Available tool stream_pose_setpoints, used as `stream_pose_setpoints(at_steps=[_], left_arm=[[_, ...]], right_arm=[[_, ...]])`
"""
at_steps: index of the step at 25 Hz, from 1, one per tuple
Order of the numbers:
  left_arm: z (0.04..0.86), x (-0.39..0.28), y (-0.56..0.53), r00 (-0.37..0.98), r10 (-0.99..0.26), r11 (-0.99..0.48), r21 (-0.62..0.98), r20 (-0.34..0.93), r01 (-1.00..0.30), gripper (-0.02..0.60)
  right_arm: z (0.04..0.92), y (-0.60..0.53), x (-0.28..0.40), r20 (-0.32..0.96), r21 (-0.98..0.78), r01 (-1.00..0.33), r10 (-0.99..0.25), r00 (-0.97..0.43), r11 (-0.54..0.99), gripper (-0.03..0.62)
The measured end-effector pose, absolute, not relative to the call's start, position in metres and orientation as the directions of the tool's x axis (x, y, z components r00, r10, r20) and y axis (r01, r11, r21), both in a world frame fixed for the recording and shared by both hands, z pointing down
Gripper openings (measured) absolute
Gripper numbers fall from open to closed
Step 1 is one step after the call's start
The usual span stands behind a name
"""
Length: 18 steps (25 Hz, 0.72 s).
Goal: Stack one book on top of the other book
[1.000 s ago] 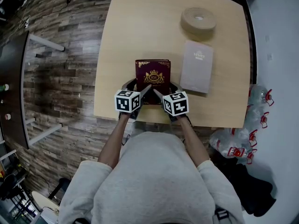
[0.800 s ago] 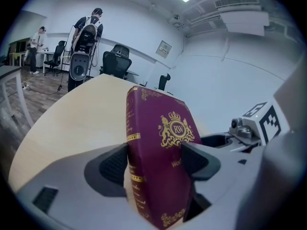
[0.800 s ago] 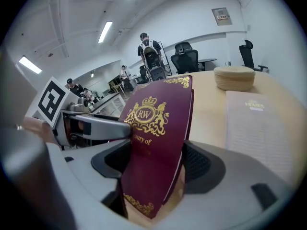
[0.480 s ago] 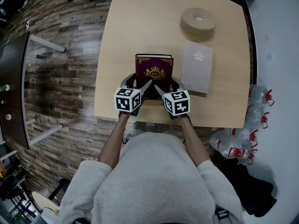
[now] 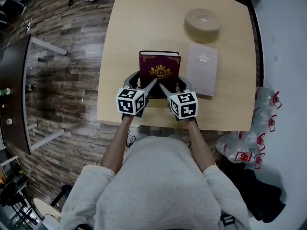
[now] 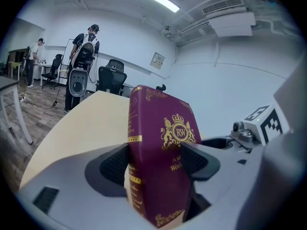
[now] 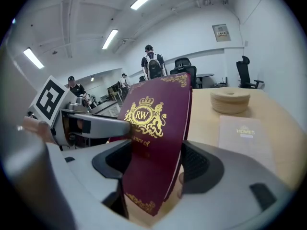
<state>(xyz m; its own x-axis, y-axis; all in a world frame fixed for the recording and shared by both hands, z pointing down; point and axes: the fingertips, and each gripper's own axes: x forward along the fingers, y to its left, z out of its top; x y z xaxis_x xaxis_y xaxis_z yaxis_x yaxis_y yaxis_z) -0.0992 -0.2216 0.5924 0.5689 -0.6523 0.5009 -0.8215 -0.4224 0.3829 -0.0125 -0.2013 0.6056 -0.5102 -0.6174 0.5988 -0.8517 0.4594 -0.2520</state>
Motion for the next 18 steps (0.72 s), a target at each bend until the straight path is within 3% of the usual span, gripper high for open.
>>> stream_pose_setpoints(at_steps=[18], left_arm=[[0.532,-0.085,-0.239,0.584,-0.706,-0.478,0.339,0.401,-0.810,0.347]], right_arm=[[0.547,-0.220,0.003,0.504,-0.153,-0.863,-0.713,-0.488,0.482,0.316]])
